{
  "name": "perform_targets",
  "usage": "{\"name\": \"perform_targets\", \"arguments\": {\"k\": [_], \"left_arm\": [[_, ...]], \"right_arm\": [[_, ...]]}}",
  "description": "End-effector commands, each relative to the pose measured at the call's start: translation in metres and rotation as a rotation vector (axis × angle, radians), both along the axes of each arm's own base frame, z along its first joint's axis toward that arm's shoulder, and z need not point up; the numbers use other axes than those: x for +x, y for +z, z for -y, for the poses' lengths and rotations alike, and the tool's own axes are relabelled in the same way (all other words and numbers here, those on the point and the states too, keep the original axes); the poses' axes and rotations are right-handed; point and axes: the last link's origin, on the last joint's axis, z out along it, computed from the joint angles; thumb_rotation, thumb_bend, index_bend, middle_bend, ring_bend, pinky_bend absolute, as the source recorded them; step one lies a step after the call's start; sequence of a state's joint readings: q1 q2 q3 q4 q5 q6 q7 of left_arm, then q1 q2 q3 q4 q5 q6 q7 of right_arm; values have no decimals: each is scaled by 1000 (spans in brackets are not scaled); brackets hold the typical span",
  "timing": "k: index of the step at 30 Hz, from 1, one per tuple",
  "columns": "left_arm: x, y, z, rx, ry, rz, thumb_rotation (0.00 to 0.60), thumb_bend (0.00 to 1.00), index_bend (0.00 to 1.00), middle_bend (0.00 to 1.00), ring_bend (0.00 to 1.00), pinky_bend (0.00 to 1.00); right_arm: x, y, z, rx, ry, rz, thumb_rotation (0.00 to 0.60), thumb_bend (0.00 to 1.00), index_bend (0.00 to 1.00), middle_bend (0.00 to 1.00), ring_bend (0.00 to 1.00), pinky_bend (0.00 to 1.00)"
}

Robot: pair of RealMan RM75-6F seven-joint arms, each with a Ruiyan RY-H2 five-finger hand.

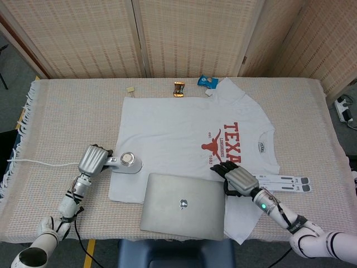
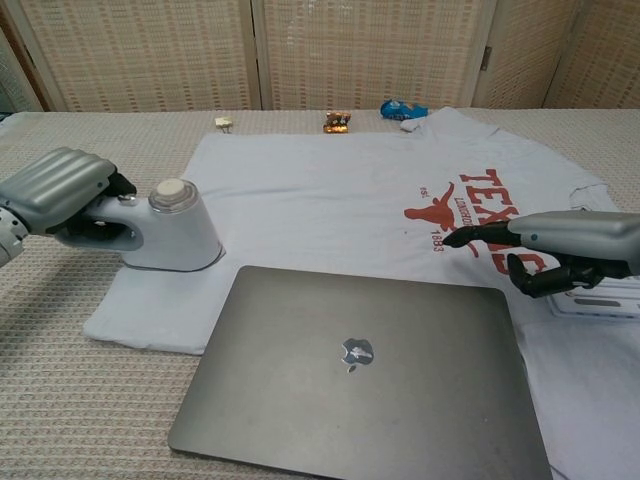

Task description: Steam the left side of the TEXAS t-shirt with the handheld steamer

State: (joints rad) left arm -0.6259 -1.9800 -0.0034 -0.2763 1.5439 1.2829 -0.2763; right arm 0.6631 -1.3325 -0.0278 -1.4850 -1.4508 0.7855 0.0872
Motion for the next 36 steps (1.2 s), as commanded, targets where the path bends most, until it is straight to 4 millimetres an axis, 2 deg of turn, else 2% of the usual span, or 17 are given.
{"name": "perform_targets", "arguments": {"k": [1, 16, 18, 27, 30, 36], "left_arm": [[-4, 2, 9, -15, -14, 3, 600, 284, 926, 985, 818, 754], [-18, 8, 44, -74, -40, 28, 600, 280, 926, 984, 817, 751], [-22, 13, 54, -82, -50, 38, 600, 281, 925, 984, 817, 750], [-36, 38, 77, -66, -21, 71, 600, 281, 925, 984, 817, 750], [-36, 51, 74, -25, 14, 143, 600, 281, 926, 985, 817, 749], [-36, 75, 47, 95, 108, 262, 600, 281, 926, 984, 817, 750]], "right_arm": [[0, 0, 0, 1, 2, 1, 258, 953, 0, 48, 0, 0], [2, 3, -2, -5, 9, 10, 258, 954, 0, 48, 0, 0], [2, 5, -2, -11, 13, 13, 259, 954, 0, 49, 0, 0], [3, 20, -5, -50, 23, 35, 260, 953, 0, 48, 0, 0], [6, 31, -6, -80, 40, 46, 259, 953, 0, 48, 0, 0], [13, 66, -12, -177, 83, 71, 252, 953, 0, 48, 0, 0]]}}
